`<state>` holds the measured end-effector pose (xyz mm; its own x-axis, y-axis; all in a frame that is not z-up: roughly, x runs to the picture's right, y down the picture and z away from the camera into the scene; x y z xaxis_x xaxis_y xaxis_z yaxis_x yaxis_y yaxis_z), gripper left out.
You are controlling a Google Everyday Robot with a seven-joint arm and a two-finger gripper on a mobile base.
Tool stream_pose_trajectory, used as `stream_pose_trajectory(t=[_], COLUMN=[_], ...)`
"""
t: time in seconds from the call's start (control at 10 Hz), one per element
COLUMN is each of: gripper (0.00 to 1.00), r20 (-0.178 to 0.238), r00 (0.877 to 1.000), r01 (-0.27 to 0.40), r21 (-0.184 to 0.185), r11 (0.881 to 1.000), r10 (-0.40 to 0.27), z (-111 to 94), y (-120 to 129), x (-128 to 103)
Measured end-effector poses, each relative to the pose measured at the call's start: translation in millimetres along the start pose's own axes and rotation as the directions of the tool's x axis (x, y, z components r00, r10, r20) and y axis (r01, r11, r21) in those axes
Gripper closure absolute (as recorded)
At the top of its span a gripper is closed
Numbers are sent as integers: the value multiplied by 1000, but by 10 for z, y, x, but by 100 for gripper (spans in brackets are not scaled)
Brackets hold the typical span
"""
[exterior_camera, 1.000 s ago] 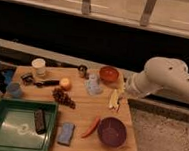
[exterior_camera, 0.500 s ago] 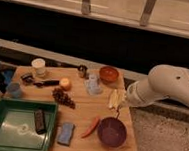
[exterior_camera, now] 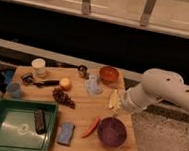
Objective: Place fork in purple bowl
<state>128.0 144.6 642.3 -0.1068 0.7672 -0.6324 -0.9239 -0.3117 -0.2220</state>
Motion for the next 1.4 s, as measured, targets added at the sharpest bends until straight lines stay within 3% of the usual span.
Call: stream_pose_trajectory(t=[0.2, 0.4, 0.5, 0.7, 0.9, 1.1, 1.4], gripper=[100, 100, 100, 100, 85, 80, 99], r20=[-101, -188, -208, -196, -201, -189, -137], r00=[995, 982, 978, 980, 979, 981, 989], r01=[-14, -33, -34, -32, -41, -40, -49], r21=[-7, -24, -19, -16, -26, -7, 70], r11=[1000, 999, 999, 999, 999, 999, 996], r10=[14, 28, 29, 28, 34, 38, 58], z=[364, 729, 803, 783, 824, 870, 641], y=[6, 35, 8, -7, 20, 121, 122], x=[67, 93, 118, 80, -4, -186, -234])
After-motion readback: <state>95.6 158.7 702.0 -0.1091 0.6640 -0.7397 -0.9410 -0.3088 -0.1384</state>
